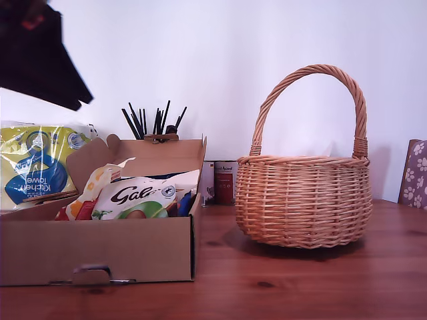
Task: Move the bags of Easter eggs from the cardboard box on the left into the woven basket on the right side.
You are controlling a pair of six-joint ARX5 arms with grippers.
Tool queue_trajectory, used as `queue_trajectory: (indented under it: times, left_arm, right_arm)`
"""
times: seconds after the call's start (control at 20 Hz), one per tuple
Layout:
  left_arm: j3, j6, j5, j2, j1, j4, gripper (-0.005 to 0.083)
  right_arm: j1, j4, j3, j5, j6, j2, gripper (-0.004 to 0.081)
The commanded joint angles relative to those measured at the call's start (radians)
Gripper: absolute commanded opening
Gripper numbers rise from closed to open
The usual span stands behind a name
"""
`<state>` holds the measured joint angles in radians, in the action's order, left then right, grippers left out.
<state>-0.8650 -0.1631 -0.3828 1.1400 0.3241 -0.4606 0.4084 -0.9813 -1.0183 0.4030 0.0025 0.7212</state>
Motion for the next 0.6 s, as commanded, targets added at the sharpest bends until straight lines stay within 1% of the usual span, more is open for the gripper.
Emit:
queue_trajectory:
  times: [0.0, 0.1, 0.25, 0.35, 0.45, 0.55]
  left_arm:
    - [-0.015, 0.01, 0.058, 0.047, 0.034, 0.029, 0.0777]
    - [-0.038, 0.034, 0.124, 0.096, 0.075, 0.048, 0.0782]
    - [-0.097, 0.087, 0.175, 0.179, 0.119, 0.043, 0.0782]
    - [-0.142, 0.129, 0.246, 0.241, 0.14, 0.021, 0.0782]
    - [-0.18, 0.141, 0.315, 0.309, 0.15, -0.024, 0.0782]
    - [-0.209, 0.158, 0.357, 0.373, 0.15, -0.071, 0.0782]
  right_arm:
    - [0.004, 0.016, 0.005, 0.039, 0.002, 0.003, -0.0012]
    - [0.004, 0.045, 0.005, 0.094, 0.008, 0.014, -0.0012]
    - [0.004, 0.091, 0.005, 0.093, 0.018, 0.019, -0.0012]
    - [0.004, 0.117, 0.005, 0.092, 0.016, 0.023, -0.0012]
    - [0.004, 0.133, 0.005, 0.092, 0.016, 0.027, -0.0012]
    - [0.004, 0.145, 0.005, 0.089, 0.016, 0.029, -0.0012]
